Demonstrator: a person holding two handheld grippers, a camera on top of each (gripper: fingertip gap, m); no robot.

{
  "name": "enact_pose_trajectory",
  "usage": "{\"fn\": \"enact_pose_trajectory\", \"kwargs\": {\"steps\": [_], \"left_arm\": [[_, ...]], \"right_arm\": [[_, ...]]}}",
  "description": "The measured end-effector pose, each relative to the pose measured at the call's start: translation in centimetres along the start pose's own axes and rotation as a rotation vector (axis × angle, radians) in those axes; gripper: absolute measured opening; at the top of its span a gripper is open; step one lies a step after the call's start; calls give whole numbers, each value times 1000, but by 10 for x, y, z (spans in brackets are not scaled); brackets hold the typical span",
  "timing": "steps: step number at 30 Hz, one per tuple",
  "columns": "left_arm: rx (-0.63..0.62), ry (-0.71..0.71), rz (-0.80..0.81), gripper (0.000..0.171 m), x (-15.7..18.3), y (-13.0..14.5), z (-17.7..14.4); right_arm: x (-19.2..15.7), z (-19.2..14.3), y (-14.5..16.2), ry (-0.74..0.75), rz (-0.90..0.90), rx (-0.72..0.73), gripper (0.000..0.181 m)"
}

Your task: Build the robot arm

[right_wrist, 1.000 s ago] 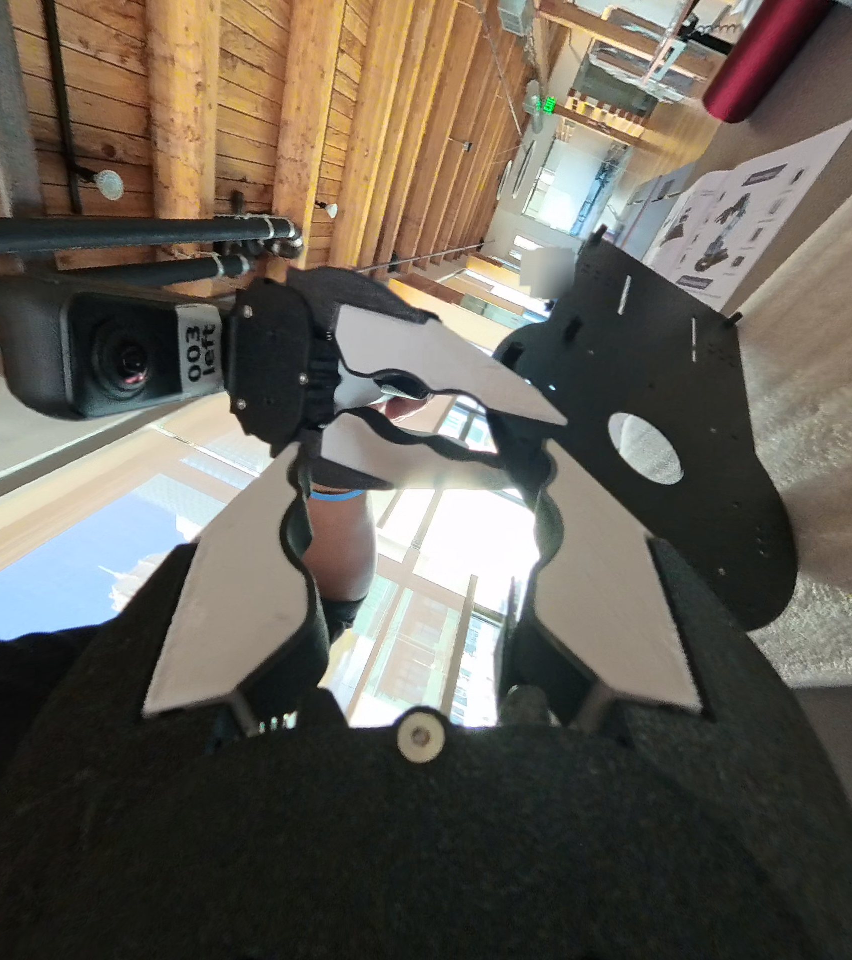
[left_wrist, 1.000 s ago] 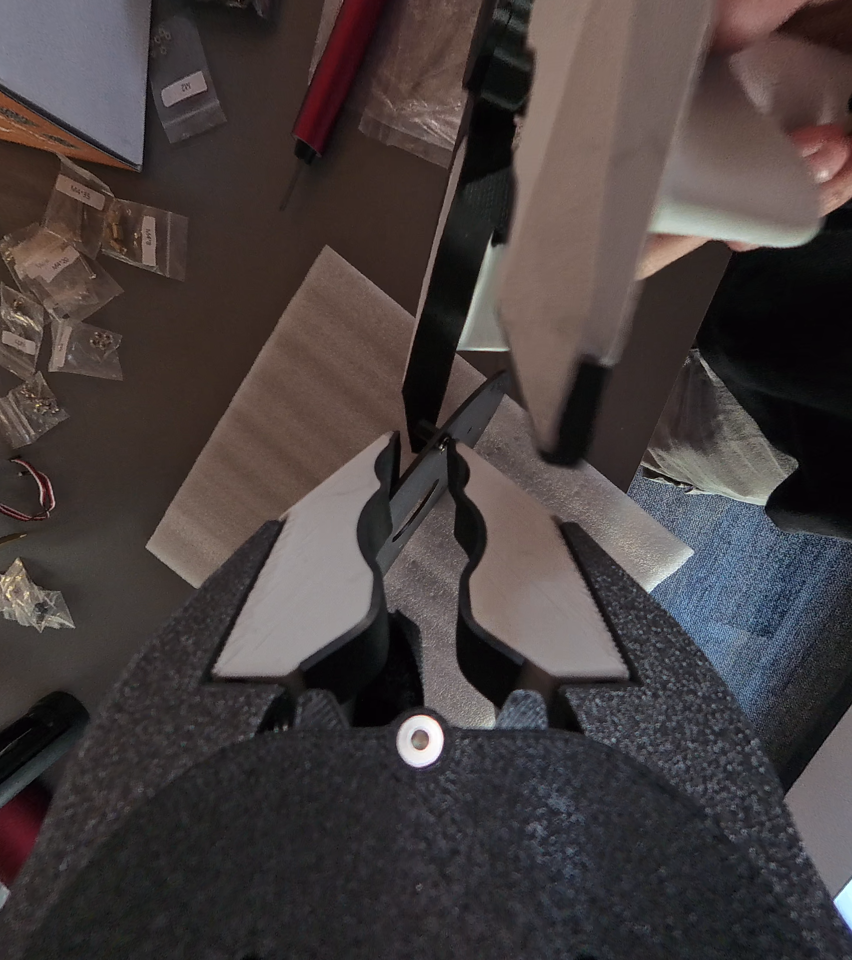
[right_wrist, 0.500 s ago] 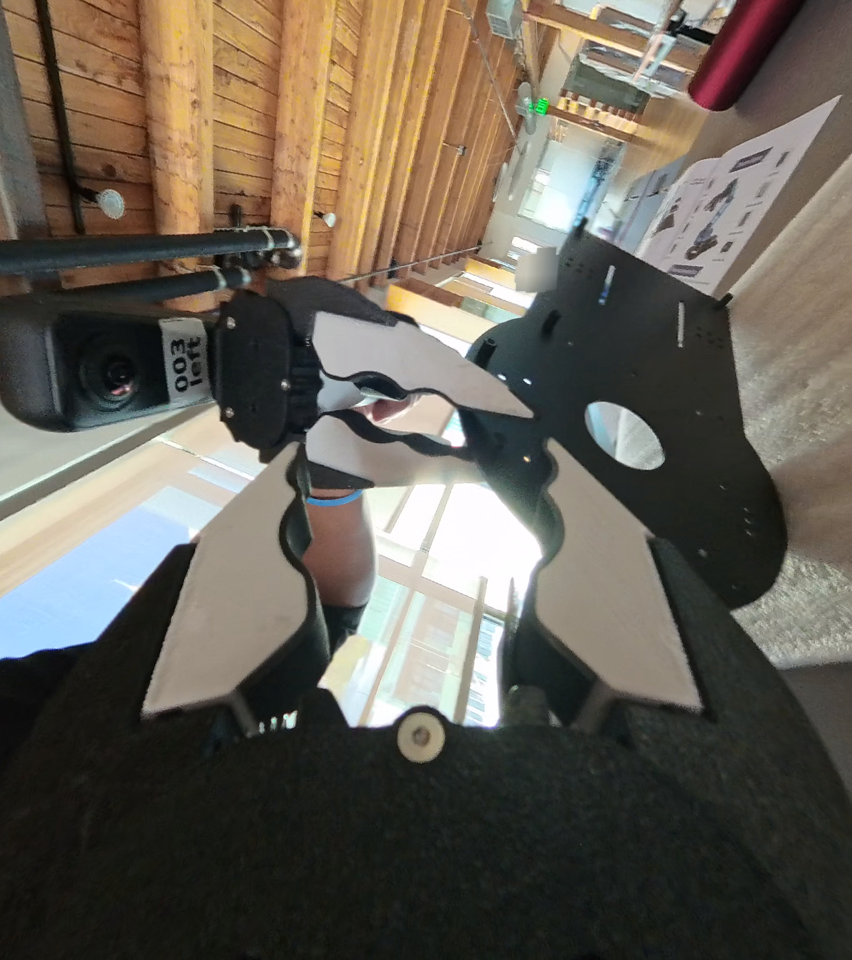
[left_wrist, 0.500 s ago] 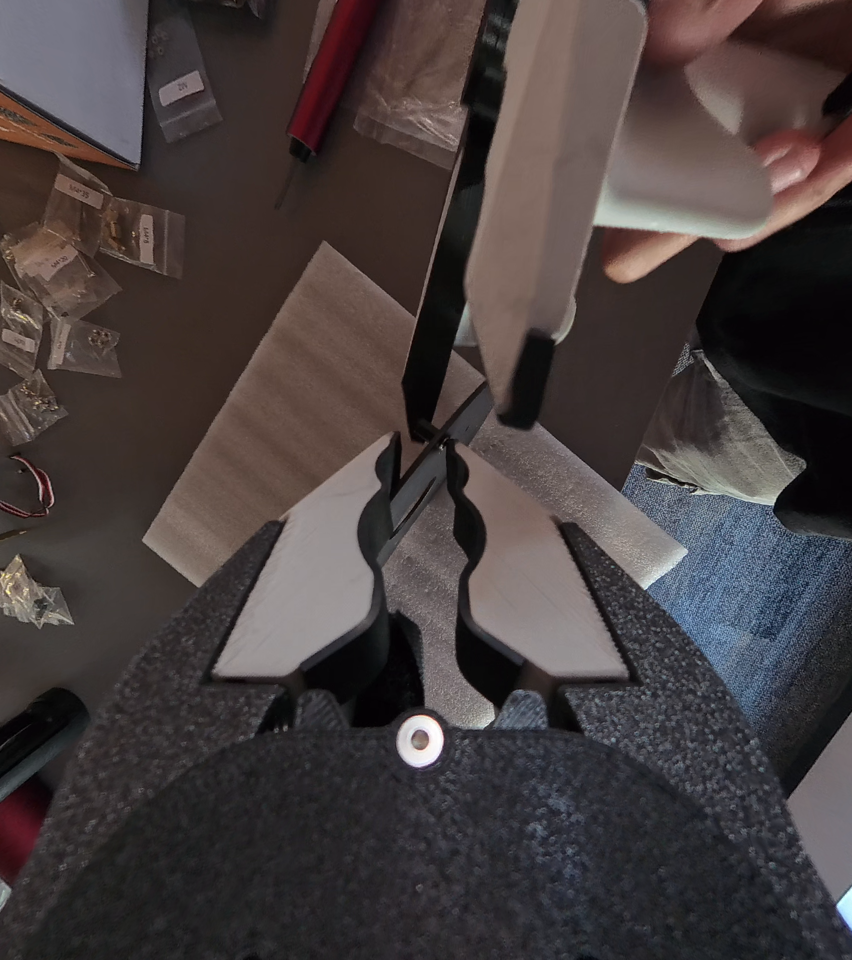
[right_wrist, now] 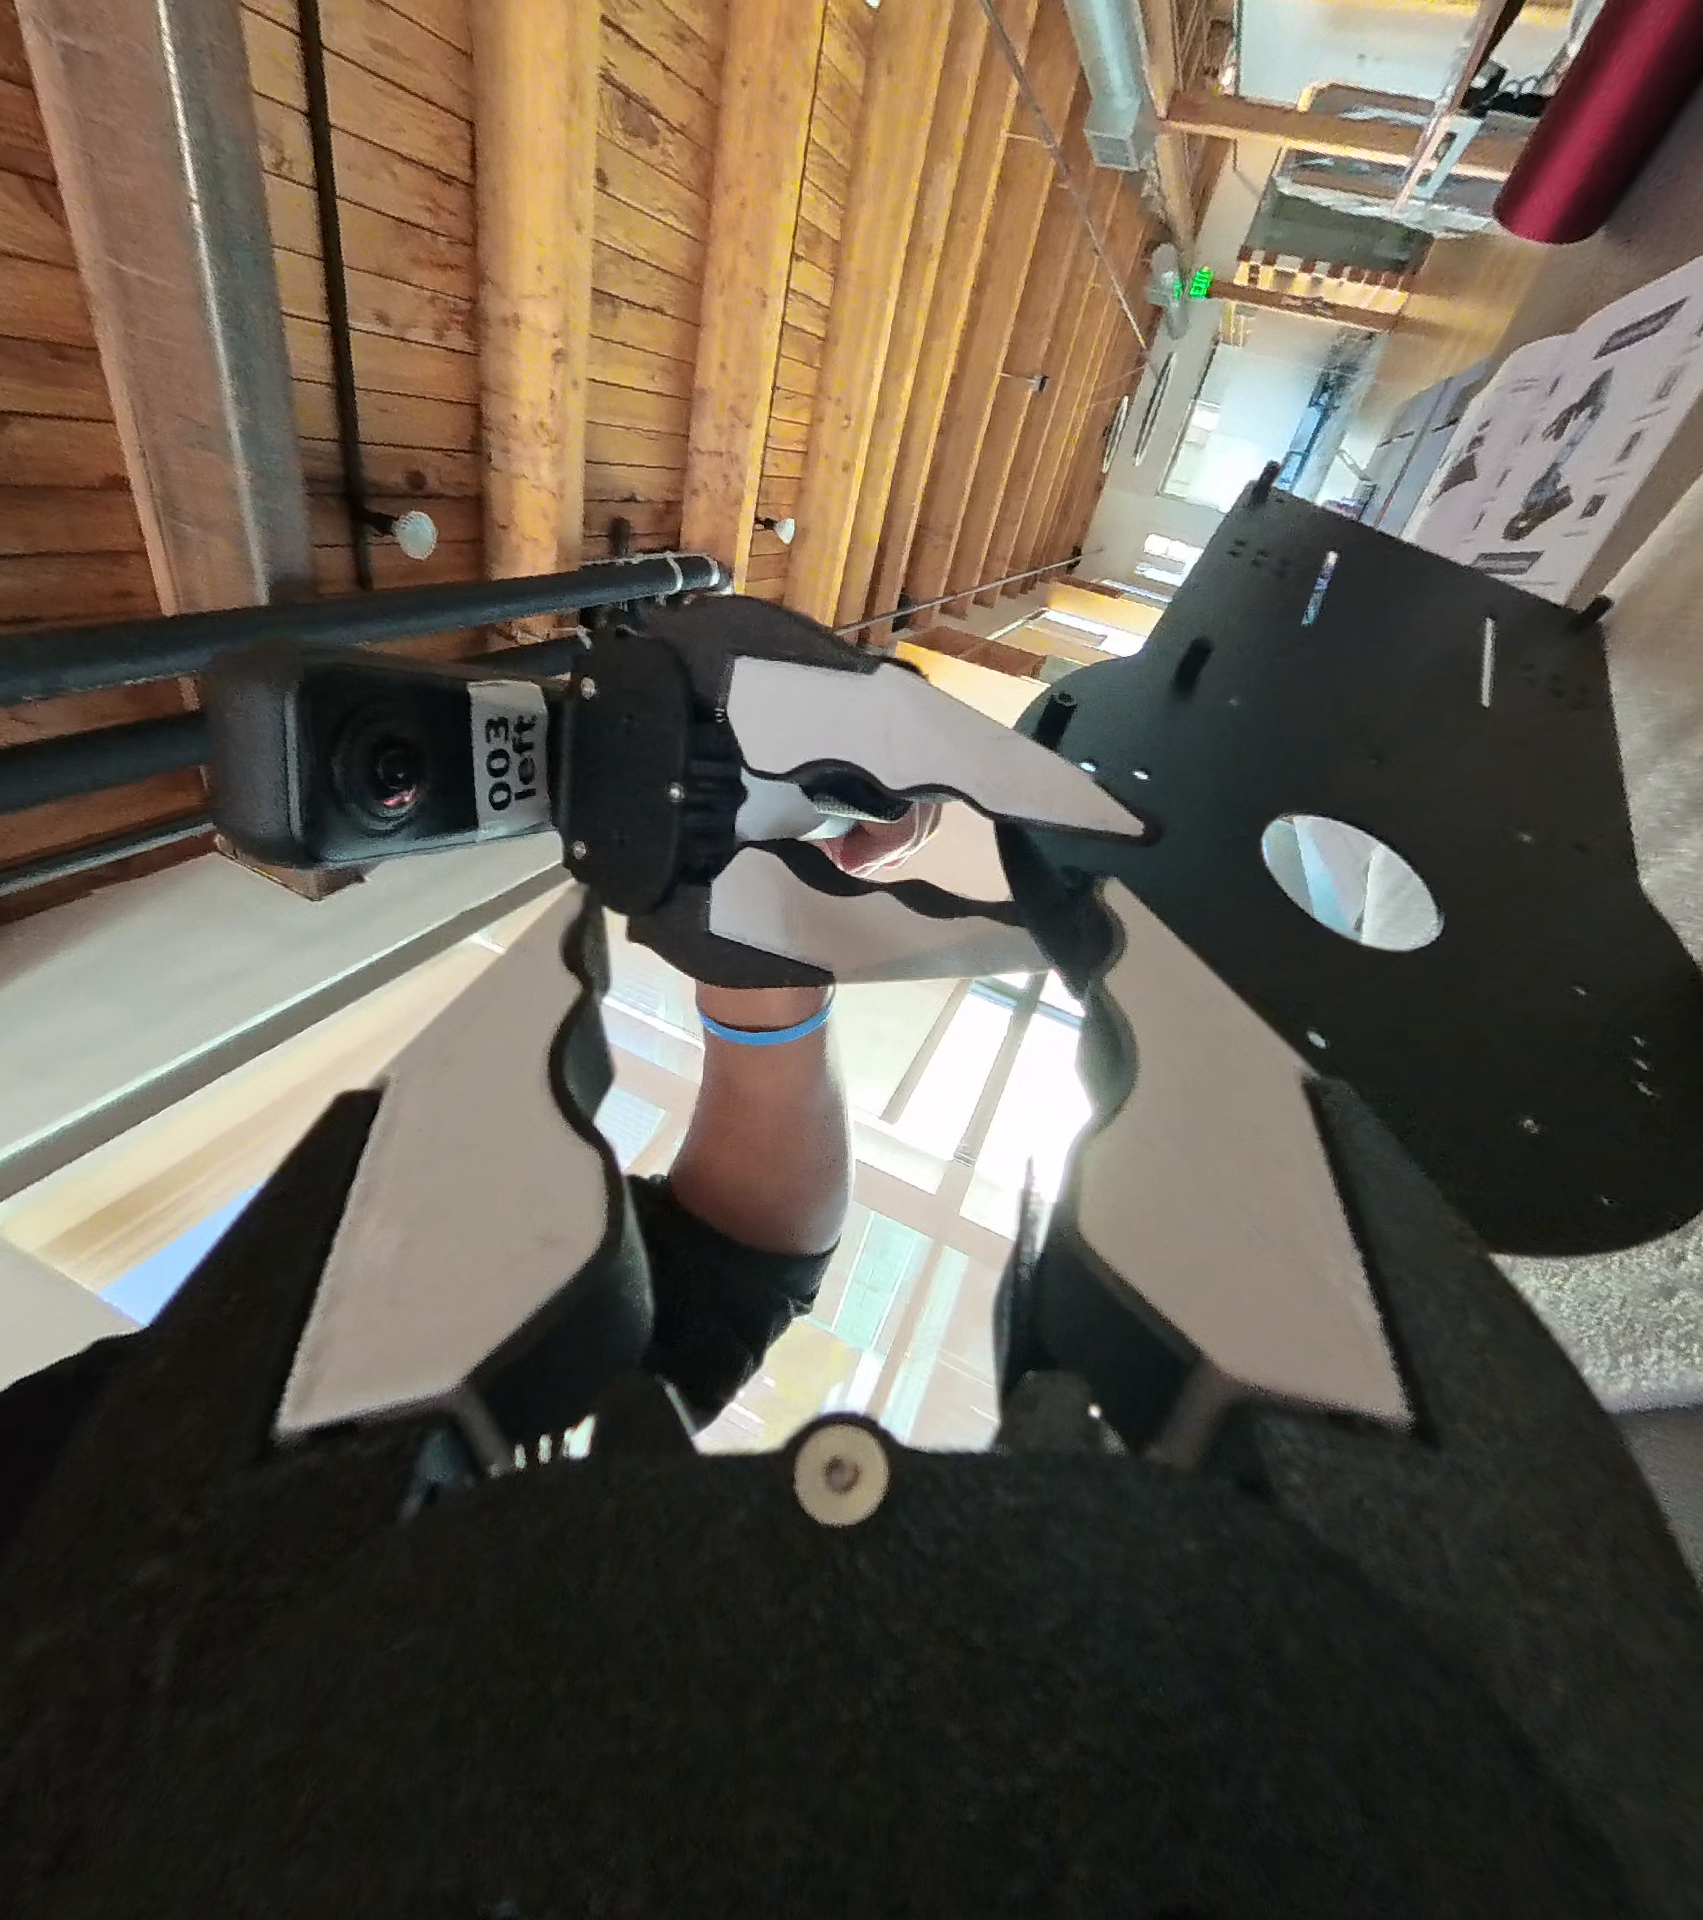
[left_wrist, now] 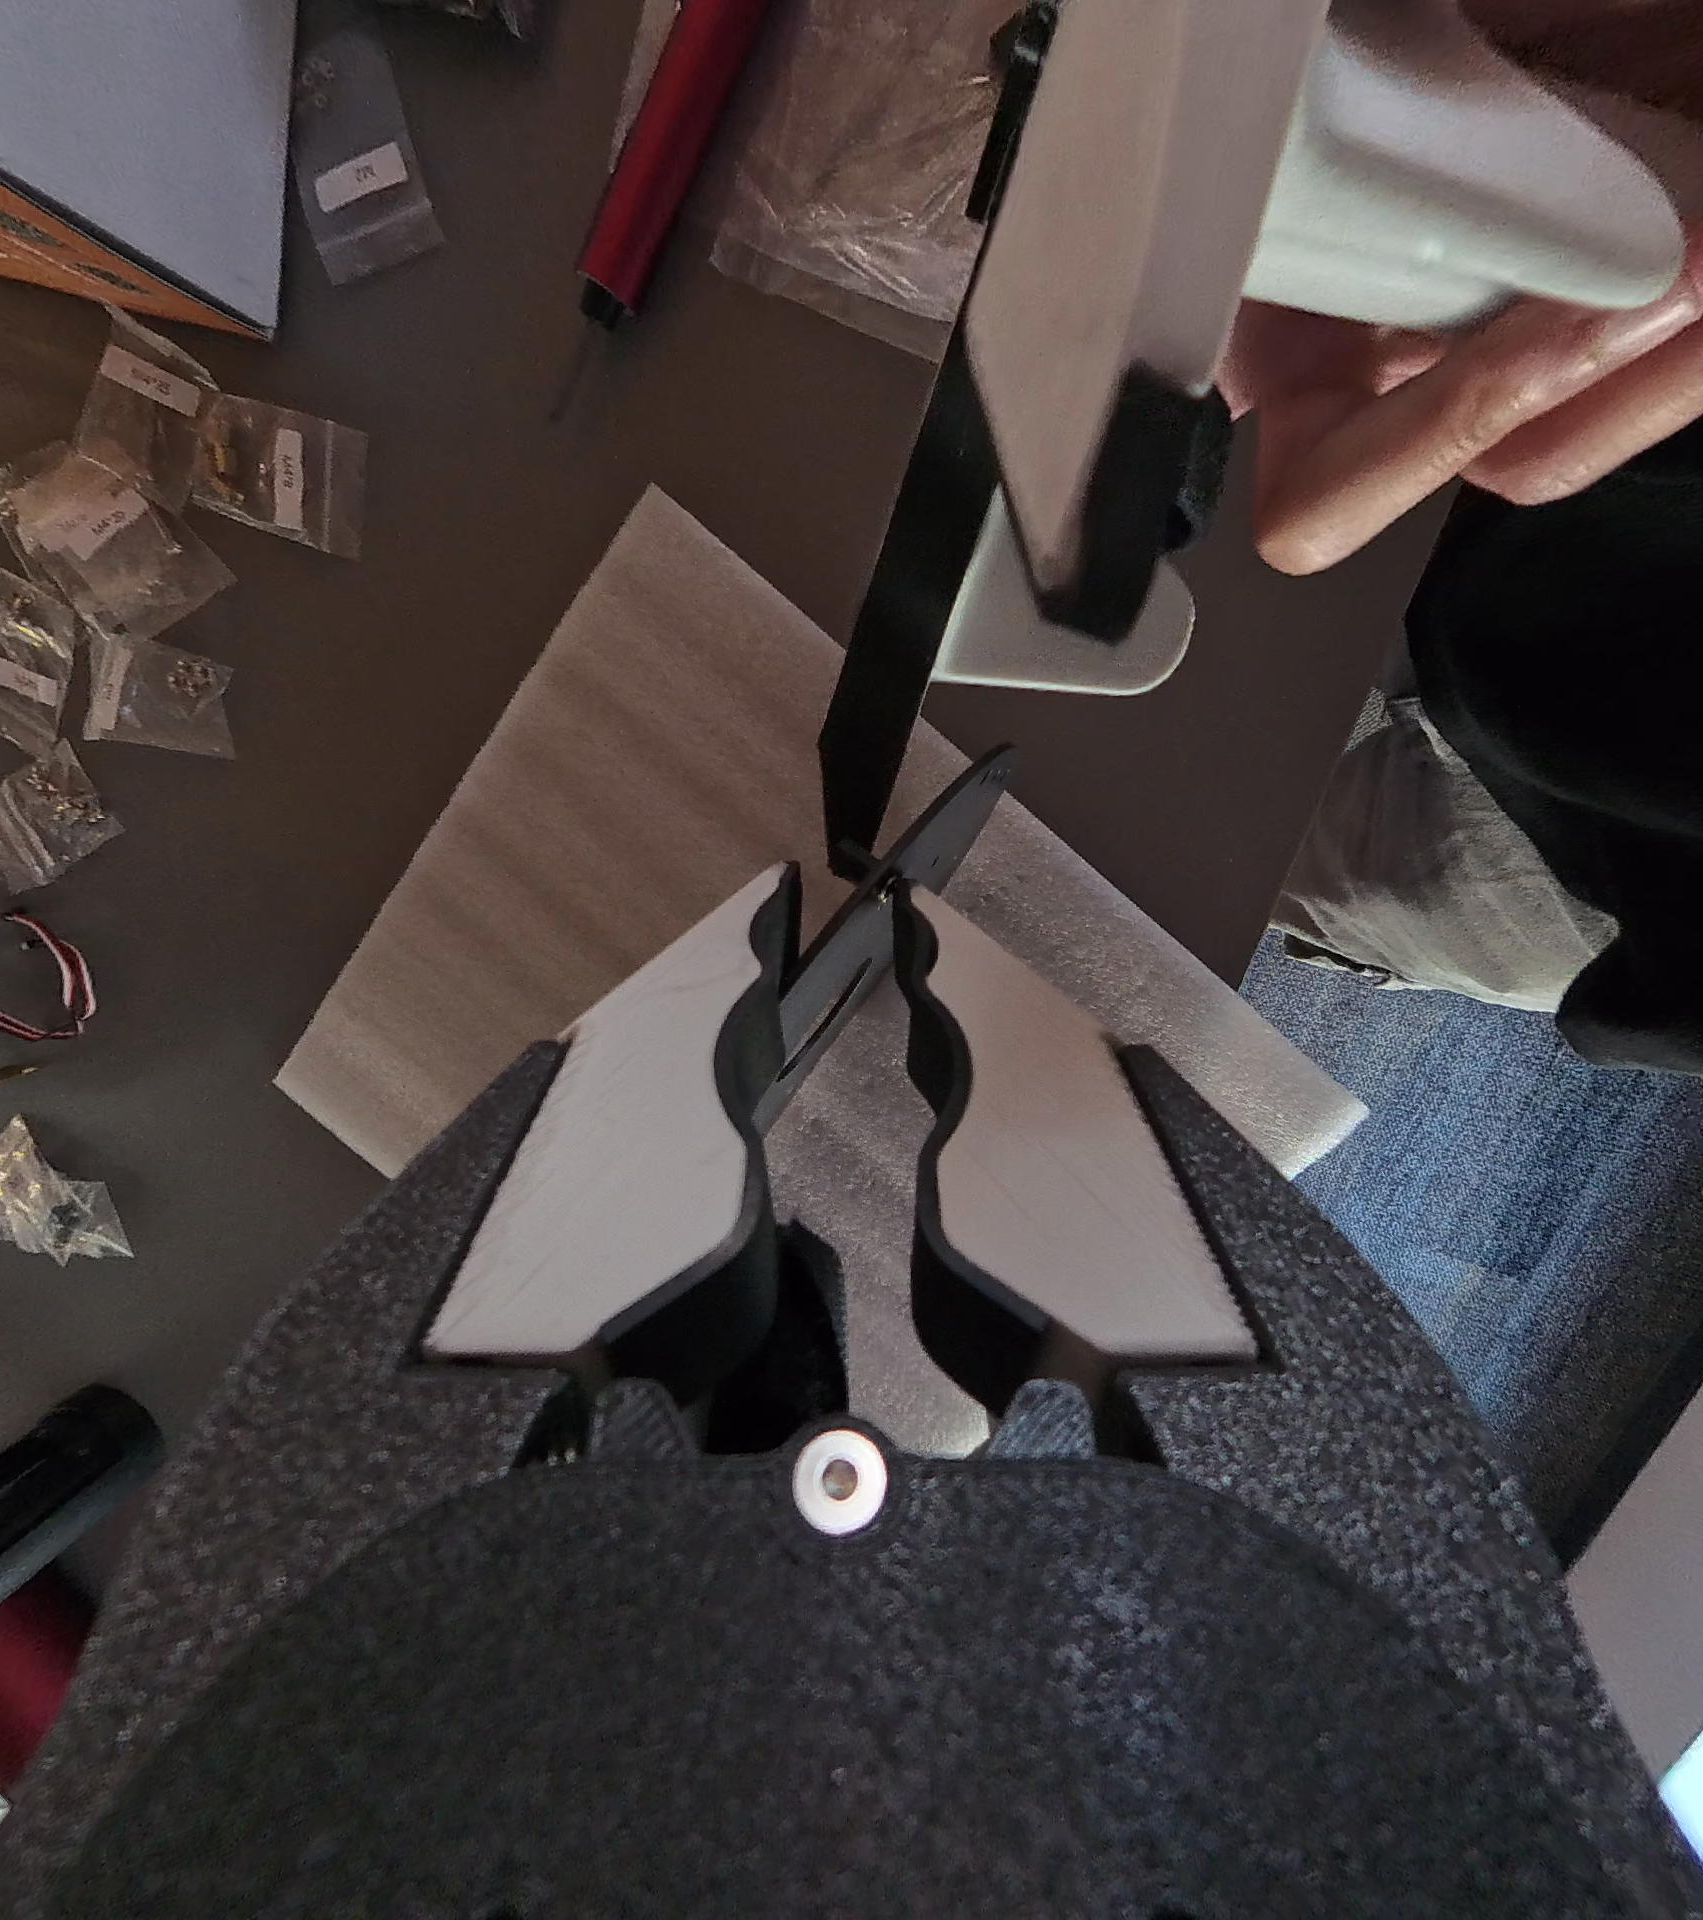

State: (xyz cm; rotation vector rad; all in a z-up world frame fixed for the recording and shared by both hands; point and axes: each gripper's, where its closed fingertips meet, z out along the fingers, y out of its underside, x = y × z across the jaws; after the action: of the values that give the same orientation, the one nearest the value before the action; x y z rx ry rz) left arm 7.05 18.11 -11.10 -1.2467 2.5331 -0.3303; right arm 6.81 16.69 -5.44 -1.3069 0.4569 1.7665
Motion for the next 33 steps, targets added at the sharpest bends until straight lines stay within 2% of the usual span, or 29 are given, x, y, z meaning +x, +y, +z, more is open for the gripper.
{"fn": "enact_pose_trajectory", "kwargs": {"steps": [3, 5, 6, 8, 11, 13, 15, 17, 20, 21, 25, 27, 30, 33], "left_arm": [[0, 1, 4, 17, -1, -1, 1], [5, 0, -3, 17, -2, -1, 1], [5, 1, -2, 17, -2, -1, 1], [2, 2, 0, 17, -2, -1, 1], [1, 3, 1, 17, -2, -1, 1], [2, 3, 3, 17, -2, -1, 1], [3, 3, 5, 17, -3, -2, 2], [9, 2, 9, 17, -3, -2, 2], [12, -1, 7, 17, -2, -1, 1], [15, -4, 7, 17, -2, -1, 1], [18, -7, 8, 17, -1, -1, 0], [15, -4, 8, 17, -1, -1, 1], [14, -2, 12, 17, -2, -2, 1], [19, -4, 15, 17, -2, -2, 1]], "right_arm": [[-5, -5, -2, -23, 46, -7, 93], [-14, -12, -5, -56, 9, 18, 69], [-7, -11, -4, 12, -16, 2, 83], [9, -9, -7, 111, -49, -11, 85], [9, -1, -7, 55, 44, -42, 97], [10, 5, -1, 43, 98, -85, 98], [-1, 3, -5, 9, 112, -64, 98], [-8, 2, -5, 10, 114, -65, 109], [-8, -3, -4, 4, 115, -66, 101], [-10, -6, -6, -18, 117, -49, 83], [9, -3, -4, 98, 81, -82, 90], [1, 3, -2, 47, 111, -101, 97], [-3, 3, -2, 56, 87, -120, 100], [-4, -1, -3, 43, 123, -108, 96]]}}
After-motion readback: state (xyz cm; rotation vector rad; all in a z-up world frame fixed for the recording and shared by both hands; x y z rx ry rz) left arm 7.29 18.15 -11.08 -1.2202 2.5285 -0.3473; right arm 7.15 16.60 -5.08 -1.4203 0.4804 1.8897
